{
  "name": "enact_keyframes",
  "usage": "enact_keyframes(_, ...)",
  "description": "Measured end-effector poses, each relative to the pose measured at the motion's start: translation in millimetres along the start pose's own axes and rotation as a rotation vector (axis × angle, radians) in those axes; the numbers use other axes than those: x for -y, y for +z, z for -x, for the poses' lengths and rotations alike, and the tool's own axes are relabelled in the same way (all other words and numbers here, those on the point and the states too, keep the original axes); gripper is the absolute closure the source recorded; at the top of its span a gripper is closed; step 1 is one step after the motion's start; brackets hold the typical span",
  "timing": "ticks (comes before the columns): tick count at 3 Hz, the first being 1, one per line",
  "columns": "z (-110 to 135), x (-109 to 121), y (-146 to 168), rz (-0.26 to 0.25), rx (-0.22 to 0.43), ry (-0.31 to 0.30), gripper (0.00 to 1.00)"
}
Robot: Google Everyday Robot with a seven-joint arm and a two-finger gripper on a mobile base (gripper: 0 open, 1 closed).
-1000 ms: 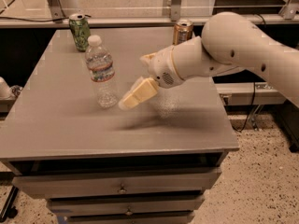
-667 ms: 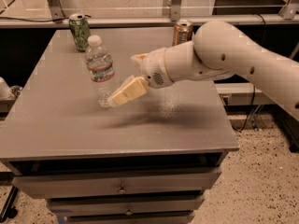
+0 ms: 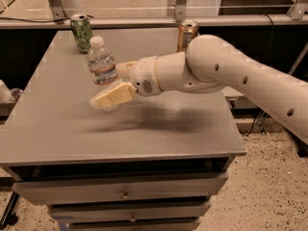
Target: Move water bottle near green can
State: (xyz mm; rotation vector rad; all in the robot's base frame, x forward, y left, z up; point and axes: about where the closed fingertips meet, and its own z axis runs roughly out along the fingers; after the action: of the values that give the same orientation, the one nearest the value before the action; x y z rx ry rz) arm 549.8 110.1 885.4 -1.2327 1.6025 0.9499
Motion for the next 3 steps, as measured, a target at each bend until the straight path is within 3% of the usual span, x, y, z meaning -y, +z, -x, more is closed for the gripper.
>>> enact_keyframes(2, 10.0, -17.4, 21.1, 0.042, 0.039, 0.056, 0.64)
enact_keyframes(3, 26.4, -9.7, 10.2, 0.021, 0.016, -0.007, 0.87)
